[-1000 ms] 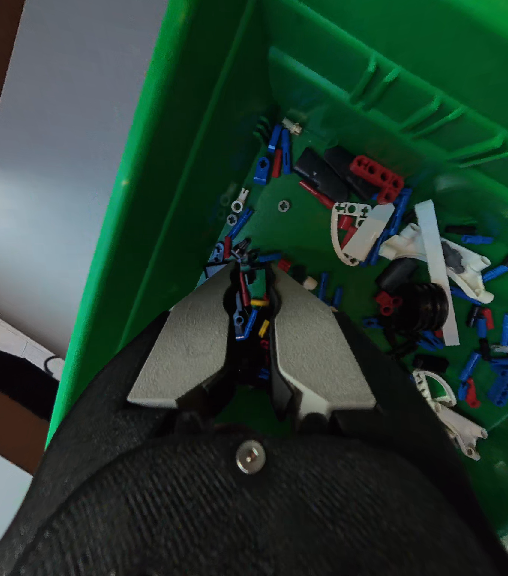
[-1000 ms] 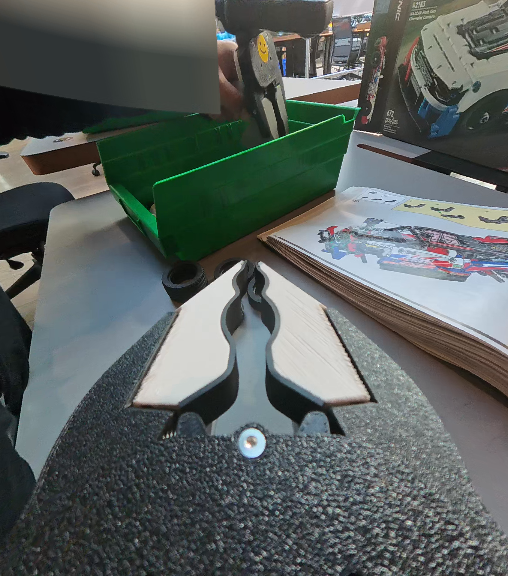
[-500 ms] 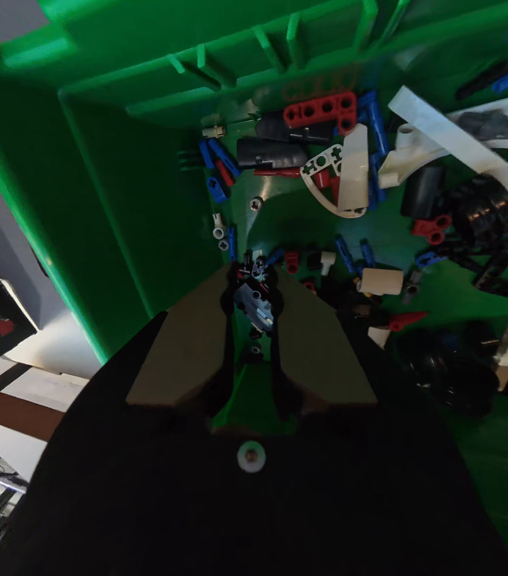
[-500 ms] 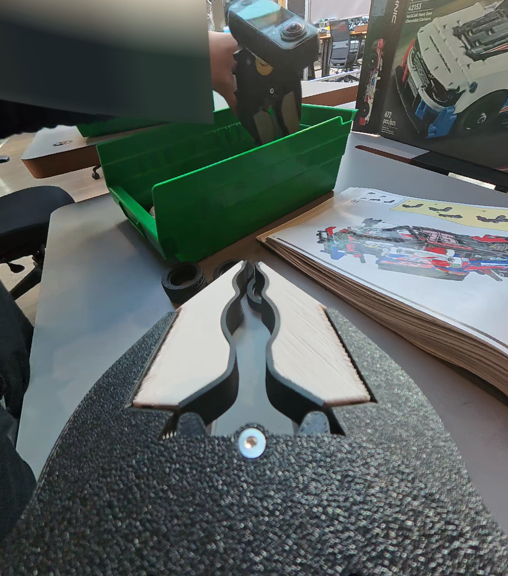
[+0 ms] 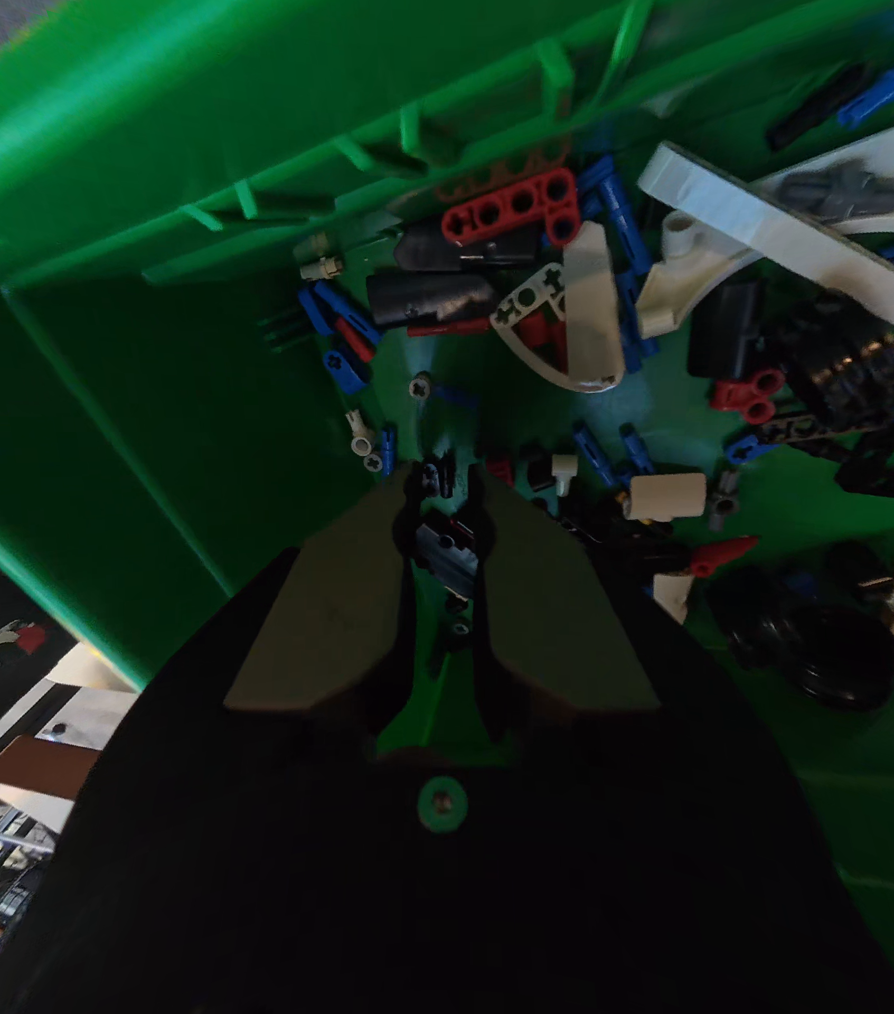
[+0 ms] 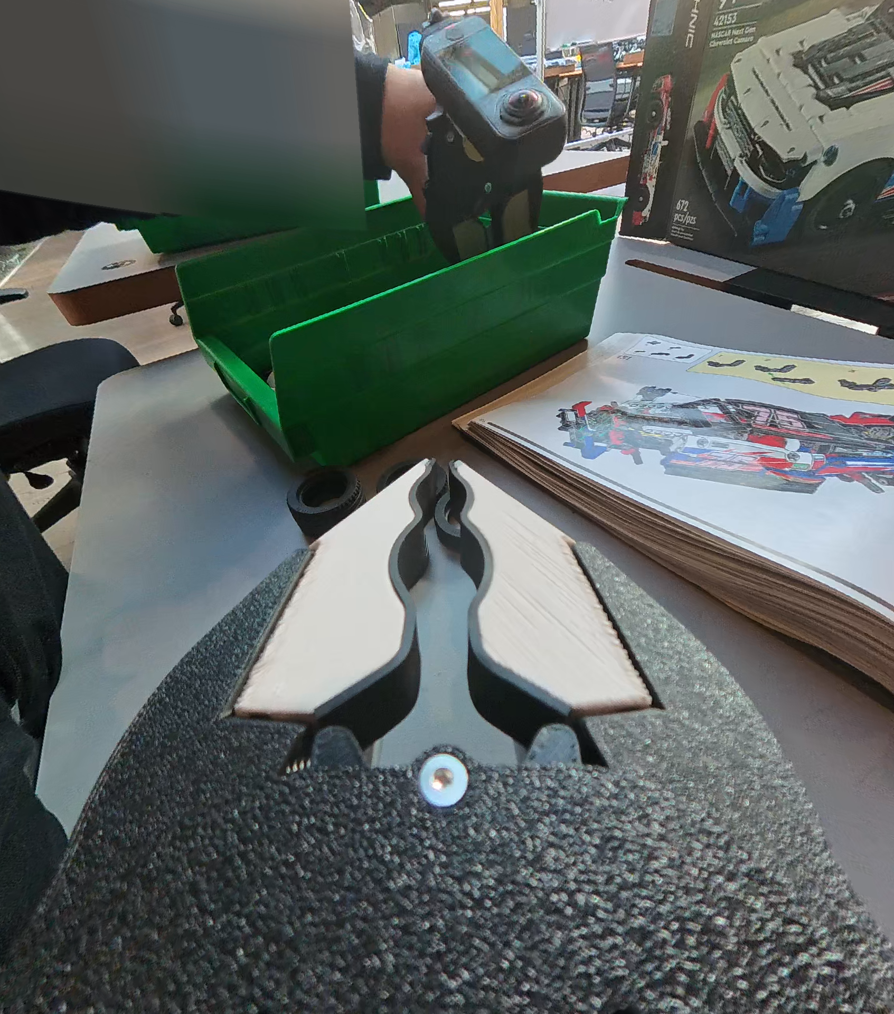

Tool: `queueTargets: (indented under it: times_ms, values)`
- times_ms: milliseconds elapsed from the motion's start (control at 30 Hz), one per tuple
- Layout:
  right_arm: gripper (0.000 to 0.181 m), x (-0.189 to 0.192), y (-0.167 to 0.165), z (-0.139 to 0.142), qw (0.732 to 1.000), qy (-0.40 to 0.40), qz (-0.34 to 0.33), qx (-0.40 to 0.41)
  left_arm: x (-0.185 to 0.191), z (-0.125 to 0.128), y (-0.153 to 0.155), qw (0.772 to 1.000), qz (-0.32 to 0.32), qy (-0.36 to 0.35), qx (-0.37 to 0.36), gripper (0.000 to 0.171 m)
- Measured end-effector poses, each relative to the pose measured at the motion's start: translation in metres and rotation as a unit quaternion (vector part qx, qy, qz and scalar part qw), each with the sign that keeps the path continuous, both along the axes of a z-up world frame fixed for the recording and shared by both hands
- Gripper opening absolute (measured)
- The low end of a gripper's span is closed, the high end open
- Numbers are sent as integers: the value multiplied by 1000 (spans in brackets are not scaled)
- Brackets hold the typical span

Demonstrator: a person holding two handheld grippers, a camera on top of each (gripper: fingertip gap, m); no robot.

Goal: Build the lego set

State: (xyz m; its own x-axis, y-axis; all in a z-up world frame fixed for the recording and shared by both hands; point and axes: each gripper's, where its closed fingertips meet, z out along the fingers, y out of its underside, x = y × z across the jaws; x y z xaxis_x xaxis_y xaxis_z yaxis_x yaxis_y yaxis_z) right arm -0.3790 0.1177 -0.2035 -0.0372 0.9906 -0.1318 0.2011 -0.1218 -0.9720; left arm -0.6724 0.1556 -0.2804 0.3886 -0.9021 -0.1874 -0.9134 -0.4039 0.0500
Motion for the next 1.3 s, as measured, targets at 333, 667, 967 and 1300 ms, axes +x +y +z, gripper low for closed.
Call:
queueTargets:
  times_ms: [333, 667, 967, 1300]
  values:
    - [3, 1, 0, 1, 1000, 3, 1, -3, 37, 3, 5, 992, 45, -115, 12, 18]
    - [2, 1, 0, 1, 1000, 4, 1, -4, 41, -5, 3, 987, 96, -130, -2, 8]
    - [1, 1, 0, 2, 1000, 6, 2, -3, 34, -5, 5, 979, 165, -119, 12, 2]
    - [4, 3, -3, 6, 1000, 20, 6, 10, 29, 10, -5, 974, 187, -117, 52, 1]
